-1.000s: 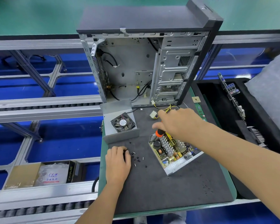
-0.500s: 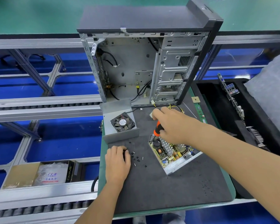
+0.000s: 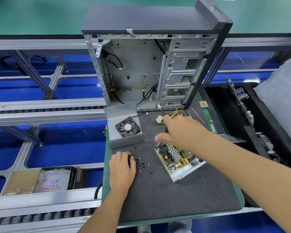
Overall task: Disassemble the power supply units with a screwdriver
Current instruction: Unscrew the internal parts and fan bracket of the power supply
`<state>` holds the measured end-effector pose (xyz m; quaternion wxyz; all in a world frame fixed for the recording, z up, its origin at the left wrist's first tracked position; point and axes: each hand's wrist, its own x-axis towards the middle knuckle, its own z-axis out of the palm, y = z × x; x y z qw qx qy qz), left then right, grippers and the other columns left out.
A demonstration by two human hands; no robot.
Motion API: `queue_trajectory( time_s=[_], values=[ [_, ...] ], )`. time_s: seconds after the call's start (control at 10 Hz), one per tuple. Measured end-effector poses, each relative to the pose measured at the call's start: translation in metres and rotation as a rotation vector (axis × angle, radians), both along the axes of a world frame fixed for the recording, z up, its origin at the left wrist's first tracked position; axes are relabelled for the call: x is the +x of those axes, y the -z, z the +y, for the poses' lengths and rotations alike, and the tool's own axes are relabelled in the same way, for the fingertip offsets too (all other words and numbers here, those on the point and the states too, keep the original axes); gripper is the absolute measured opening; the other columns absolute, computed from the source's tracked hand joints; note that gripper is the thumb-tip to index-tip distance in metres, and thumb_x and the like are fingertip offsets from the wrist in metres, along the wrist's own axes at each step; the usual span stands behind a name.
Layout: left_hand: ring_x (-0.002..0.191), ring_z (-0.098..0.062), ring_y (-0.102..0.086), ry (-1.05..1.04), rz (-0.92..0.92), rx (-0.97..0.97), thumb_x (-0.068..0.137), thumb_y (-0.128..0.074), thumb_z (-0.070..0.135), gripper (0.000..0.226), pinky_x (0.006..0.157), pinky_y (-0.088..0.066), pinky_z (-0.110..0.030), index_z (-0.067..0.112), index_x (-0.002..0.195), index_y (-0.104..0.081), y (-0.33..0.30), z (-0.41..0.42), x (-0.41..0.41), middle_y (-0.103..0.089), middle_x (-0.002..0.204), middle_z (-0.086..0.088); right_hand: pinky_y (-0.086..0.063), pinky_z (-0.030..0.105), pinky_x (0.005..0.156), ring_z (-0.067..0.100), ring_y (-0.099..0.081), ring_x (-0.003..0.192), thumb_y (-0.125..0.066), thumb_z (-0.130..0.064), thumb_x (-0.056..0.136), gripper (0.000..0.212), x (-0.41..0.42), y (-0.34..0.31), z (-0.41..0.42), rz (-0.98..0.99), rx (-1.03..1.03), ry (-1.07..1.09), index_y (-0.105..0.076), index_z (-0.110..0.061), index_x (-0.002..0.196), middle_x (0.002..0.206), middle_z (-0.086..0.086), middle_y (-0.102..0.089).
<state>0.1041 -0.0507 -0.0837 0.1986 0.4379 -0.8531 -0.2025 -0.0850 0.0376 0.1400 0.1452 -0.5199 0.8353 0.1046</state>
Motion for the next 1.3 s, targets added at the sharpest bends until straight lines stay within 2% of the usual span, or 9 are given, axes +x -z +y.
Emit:
queue_trajectory(
  time_s=[0.1,0.3,0.4,0.5,0.7,0.8,0.9,1.1,1.3],
  values=[
    [0.082,-0.024,-0.049,0.0,-0.003,-0.003,0.09,-0.068,0.017,0.004,0.073,-0.043,-0.041,0.016,0.094,-0.067,0.0003,0.0,-0.0001,-0.059,0.09,-0.002,-0.046,0.037,0.066,0.034,-0.061,0.097,-0.036,-0.052,0.103,0.04,0.0009,0.0016,0.0017,0.182,-0.04,-0.133,-0.045,-0.016,0.12,0.097,0.007,-0.057],
    [0.084,-0.023,-0.049,-0.001,-0.01,0.007,0.092,-0.067,0.019,0.004,0.075,-0.044,-0.041,0.016,0.095,-0.067,0.0,-0.0001,-0.0003,-0.06,0.092,-0.002,-0.039,0.042,0.092,0.026,-0.035,0.109,-0.06,-0.022,0.094,0.041,-0.0024,0.0018,0.0023,-0.296,-0.115,-0.049,-0.038,-0.029,0.128,0.123,-0.001,-0.049],
    [0.084,-0.023,-0.049,0.002,-0.007,0.007,0.091,-0.066,0.019,0.005,0.075,-0.043,-0.041,0.016,0.095,-0.067,0.0002,-0.0006,-0.0003,-0.06,0.092,-0.002,-0.047,0.043,0.082,0.03,-0.045,0.101,-0.056,-0.056,0.092,0.05,-0.0007,-0.0005,0.0032,-0.131,-0.043,0.001,-0.039,-0.024,0.127,0.102,0.004,-0.051],
    [0.083,-0.023,-0.049,0.003,-0.004,0.003,0.091,-0.067,0.018,0.005,0.074,-0.044,-0.041,0.016,0.095,-0.067,0.0011,-0.0008,-0.0001,-0.06,0.091,-0.002,-0.047,0.039,0.063,0.032,-0.059,0.087,-0.041,-0.051,0.101,0.036,-0.0002,-0.003,0.0031,0.132,-0.009,-0.082,-0.039,-0.019,0.118,0.08,0.001,-0.044],
    [0.082,-0.024,-0.049,0.002,0.012,-0.014,0.089,-0.07,0.016,0.005,0.073,-0.043,-0.041,0.016,0.093,-0.066,0.0027,-0.0005,-0.0004,-0.059,0.09,-0.002,-0.032,0.036,0.081,0.023,-0.032,0.101,-0.061,-0.018,0.091,0.037,-0.0069,0.0,0.0029,-0.2,-0.059,-0.064,-0.043,-0.027,0.123,0.115,-0.003,-0.051],
    [0.081,-0.024,-0.049,0.003,0.023,-0.029,0.088,-0.07,0.015,0.006,0.072,-0.043,-0.04,0.015,0.092,-0.066,0.0029,-0.0002,-0.0001,-0.059,0.09,-0.002,-0.042,0.04,0.08,0.032,-0.044,0.107,-0.064,-0.051,0.089,0.053,-0.0056,-0.0021,0.0029,-0.085,0.019,-0.006,-0.043,-0.02,0.126,0.114,0.006,-0.052],
    [0.081,-0.023,-0.048,0.001,0.018,-0.031,0.089,-0.069,0.017,0.006,0.072,-0.043,-0.039,0.016,0.093,-0.066,0.0035,-0.0008,0.0008,-0.059,0.09,-0.001,-0.04,0.039,0.064,0.032,-0.052,0.091,-0.043,-0.044,0.101,0.039,-0.0047,-0.0017,0.0042,0.062,0.033,-0.045,-0.041,-0.017,0.129,0.095,0.008,-0.05],
    [0.081,-0.023,-0.048,0.002,0.006,-0.026,0.089,-0.069,0.018,0.005,0.073,-0.043,-0.04,0.016,0.093,-0.066,0.0043,-0.0011,0.0002,-0.058,0.09,-0.001,-0.041,0.038,0.084,0.028,-0.046,0.103,-0.064,-0.033,0.09,0.043,-0.0068,-0.0019,0.0056,-0.175,-0.097,-0.102,-0.041,-0.023,0.125,0.119,0.002,-0.052],
    [0.082,-0.024,-0.049,0.0,-0.002,-0.018,0.09,-0.069,0.018,0.005,0.073,-0.044,-0.041,0.015,0.093,-0.066,0.0023,-0.0003,0.0001,-0.059,0.09,-0.002,-0.048,0.041,0.068,0.035,-0.06,0.098,-0.032,-0.04,0.104,0.034,-0.0051,-0.0023,0.0029,0.087,-0.032,-0.176,-0.042,-0.016,0.124,0.104,0.009,-0.055]
  ],
)
